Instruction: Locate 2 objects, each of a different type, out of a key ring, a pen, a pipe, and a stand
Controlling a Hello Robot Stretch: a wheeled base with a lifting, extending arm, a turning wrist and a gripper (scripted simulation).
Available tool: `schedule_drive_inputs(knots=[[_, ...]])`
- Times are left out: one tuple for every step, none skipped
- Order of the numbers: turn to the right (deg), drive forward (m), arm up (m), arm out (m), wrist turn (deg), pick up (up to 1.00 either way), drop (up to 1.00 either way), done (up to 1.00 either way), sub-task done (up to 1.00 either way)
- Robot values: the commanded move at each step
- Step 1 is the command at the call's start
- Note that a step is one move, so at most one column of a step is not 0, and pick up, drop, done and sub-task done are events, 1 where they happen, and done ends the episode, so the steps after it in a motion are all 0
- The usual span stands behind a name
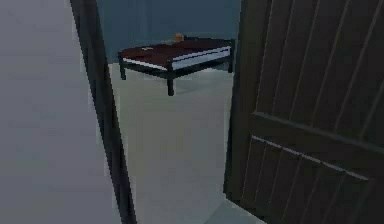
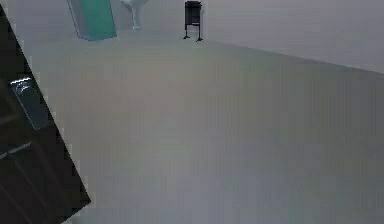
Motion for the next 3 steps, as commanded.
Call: schedule_drive_inputs(knots=[[21.0,0.00,0.00,0.00,0.0,0.00,0.00,0.00,0.00],[0.0,0.45,0.00,0.00,0.0,0.00,0.00,0.00,0.00],[-21.0,0.00,0.00,0.00,0.0,0.00,0.00,0.00,0.00]])
